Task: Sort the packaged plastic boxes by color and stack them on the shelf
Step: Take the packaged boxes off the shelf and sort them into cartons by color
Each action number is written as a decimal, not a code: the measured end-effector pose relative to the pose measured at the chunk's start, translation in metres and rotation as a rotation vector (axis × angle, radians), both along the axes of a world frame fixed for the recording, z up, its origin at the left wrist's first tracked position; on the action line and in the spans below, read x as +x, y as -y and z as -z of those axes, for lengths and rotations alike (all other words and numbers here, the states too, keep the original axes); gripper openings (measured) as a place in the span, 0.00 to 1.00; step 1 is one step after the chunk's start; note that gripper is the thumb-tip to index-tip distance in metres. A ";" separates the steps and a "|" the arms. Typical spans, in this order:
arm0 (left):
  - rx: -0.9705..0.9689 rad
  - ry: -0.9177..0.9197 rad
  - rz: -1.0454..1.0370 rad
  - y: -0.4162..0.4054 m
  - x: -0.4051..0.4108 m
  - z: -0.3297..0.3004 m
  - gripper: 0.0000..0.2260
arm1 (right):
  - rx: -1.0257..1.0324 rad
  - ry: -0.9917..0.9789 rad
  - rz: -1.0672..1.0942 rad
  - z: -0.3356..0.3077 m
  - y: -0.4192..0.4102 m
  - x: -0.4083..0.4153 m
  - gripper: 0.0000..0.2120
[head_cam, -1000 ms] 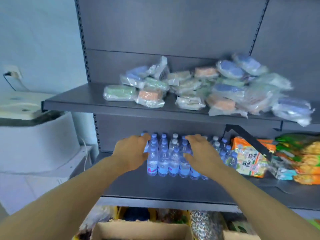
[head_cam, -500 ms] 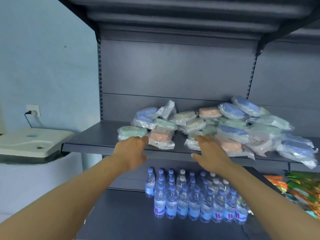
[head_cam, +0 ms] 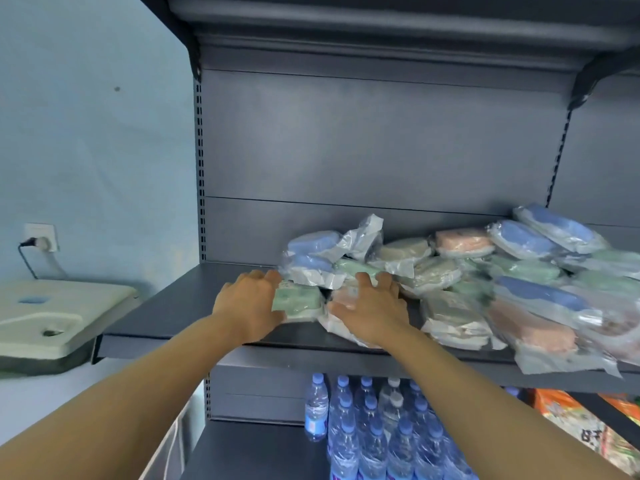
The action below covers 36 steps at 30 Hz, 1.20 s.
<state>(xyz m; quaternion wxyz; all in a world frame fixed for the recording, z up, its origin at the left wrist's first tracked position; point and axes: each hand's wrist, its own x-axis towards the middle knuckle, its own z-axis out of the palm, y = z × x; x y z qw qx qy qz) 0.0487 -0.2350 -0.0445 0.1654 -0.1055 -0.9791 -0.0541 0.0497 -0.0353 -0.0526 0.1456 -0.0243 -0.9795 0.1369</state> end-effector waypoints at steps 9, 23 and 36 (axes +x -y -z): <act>0.201 -0.001 0.085 -0.020 -0.045 -0.010 0.30 | 0.020 0.138 -0.022 -0.002 -0.020 -0.029 0.26; 0.333 -0.081 -0.125 -0.067 -0.097 -0.005 0.19 | 0.021 0.144 0.108 0.002 -0.039 -0.033 0.33; 0.552 -0.476 -0.024 0.000 -0.051 -0.018 0.09 | 0.010 0.104 0.093 0.002 -0.043 -0.031 0.31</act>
